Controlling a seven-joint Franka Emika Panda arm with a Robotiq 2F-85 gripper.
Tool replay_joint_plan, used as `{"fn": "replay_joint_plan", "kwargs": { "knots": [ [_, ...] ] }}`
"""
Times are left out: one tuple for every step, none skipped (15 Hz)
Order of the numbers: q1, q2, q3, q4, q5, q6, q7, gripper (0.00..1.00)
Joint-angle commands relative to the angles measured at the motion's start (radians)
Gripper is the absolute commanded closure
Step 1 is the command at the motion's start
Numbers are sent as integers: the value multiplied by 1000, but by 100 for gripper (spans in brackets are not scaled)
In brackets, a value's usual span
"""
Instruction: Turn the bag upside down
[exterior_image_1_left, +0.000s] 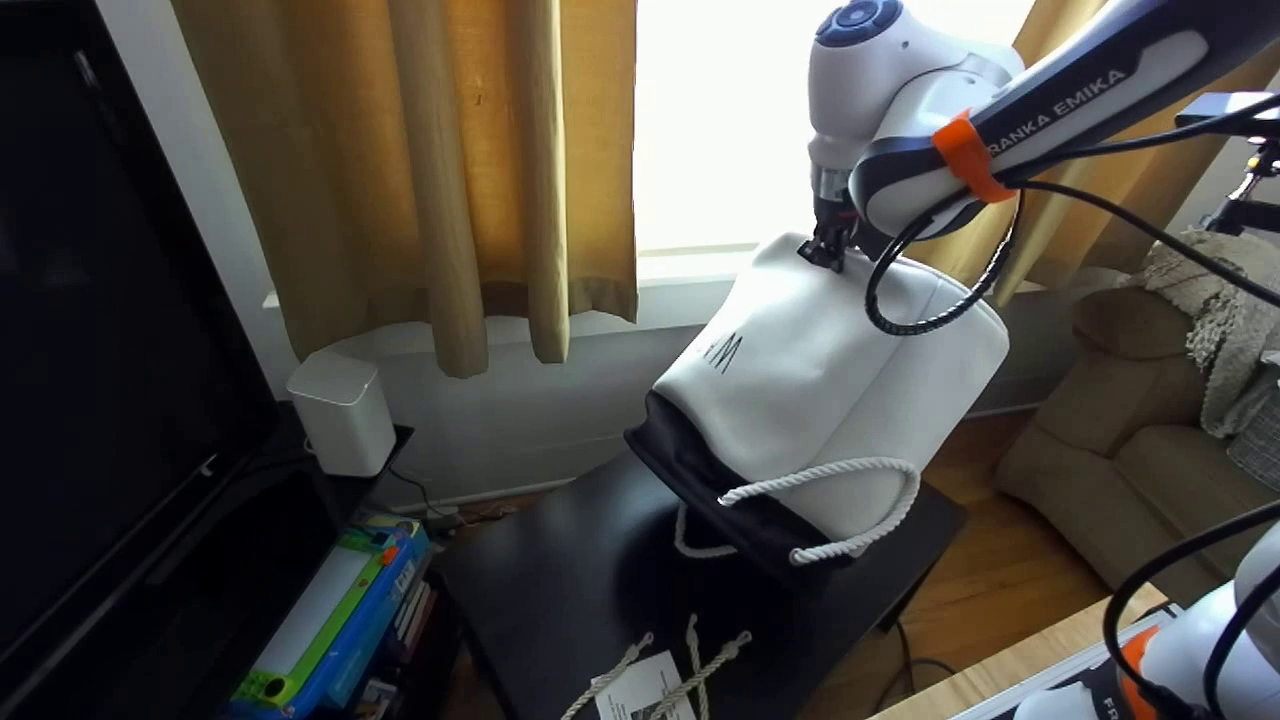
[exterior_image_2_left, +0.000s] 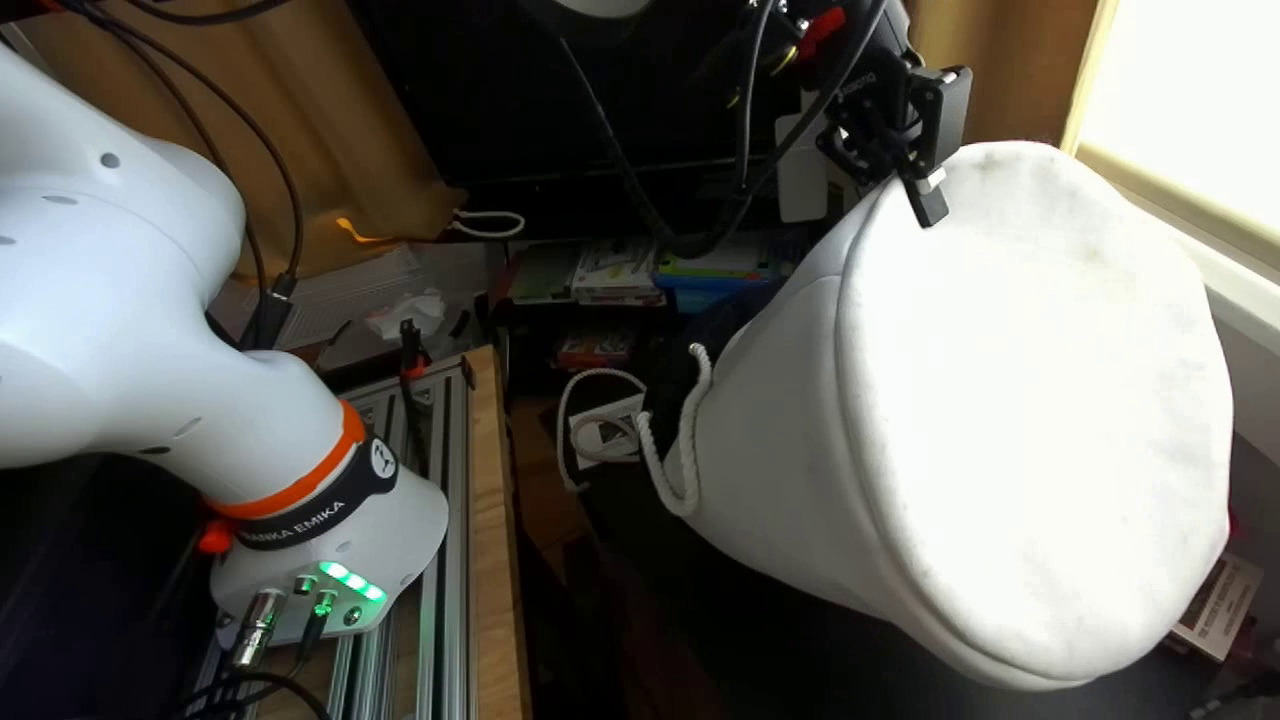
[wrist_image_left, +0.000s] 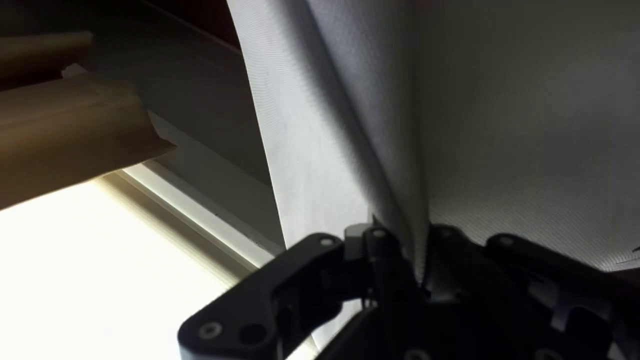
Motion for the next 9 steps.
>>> {"fn": "replay_joint_plan", "kwargs": {
  "knots": [
    [18, -1, -2, 0, -43, -12, 40, 91],
    [24, -1, 5, 0, -71, -19, 69, 91],
    [27, -2, 9, 0, -81, -24, 80, 91],
    [28, -3, 10, 0, -85, -27, 84, 91],
    [28, -4, 9, 0, -86, -28, 85, 91],
    [27, -5, 9, 0, -87, -29, 85, 91],
    [29, -15, 19, -4, -125, -47, 99, 98],
    [39, -32, 34, -9, -157, -81, 101, 98],
    [48, -45, 46, -12, -196, -112, 105, 98]
  ]
}}
